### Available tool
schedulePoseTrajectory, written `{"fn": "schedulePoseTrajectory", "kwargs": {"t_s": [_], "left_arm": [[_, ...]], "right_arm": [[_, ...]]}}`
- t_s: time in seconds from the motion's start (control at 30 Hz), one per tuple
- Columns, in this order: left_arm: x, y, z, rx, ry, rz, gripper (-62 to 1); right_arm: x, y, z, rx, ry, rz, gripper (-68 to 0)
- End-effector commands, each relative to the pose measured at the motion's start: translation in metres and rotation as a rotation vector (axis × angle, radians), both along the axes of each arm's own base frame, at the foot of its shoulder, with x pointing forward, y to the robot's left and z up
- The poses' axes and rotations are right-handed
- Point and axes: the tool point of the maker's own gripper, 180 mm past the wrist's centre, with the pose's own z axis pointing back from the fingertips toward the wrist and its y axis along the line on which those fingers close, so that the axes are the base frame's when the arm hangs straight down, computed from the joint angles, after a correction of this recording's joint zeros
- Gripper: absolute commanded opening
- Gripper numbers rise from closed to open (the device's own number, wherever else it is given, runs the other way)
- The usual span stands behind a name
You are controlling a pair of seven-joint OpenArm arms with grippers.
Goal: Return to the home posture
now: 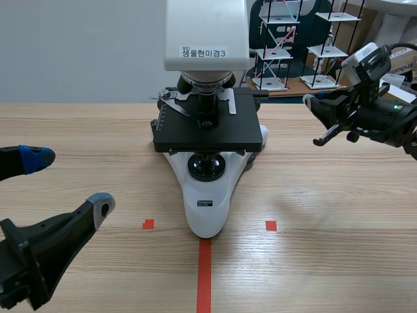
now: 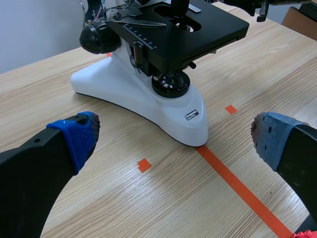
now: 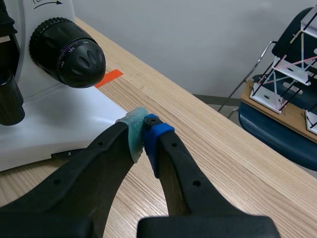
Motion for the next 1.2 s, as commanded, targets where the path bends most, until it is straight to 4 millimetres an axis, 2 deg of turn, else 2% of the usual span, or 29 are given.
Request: {"fn": "schedulePoseTrajectory", "kwargs": {"t_s": [0.0, 0.97, 1.07, 1.17], "left_arm": [[0.001, -0.003, 0.010, -0.027, -0.027, 0.000, 1.4], [0.001, -0.003, 0.010, -0.027, -0.027, 0.000, 1.4], [0.001, -0.003, 0.010, -0.027, -0.026, 0.000, 1.4], [0.001, -0.003, 0.010, -0.027, -0.027, 0.000, 1.4]], "right_arm": [[0.008, -0.004, 0.022, 0.000, -0.063, -0.008, -67.6], [0.008, -0.006, 0.021, -0.003, -0.067, -0.017, -67.4], [0.003, -0.006, 0.019, 0.013, -0.078, -0.019, -63.4], [-0.005, -0.007, 0.013, 0.027, -0.075, -0.033, -53.9]]}}
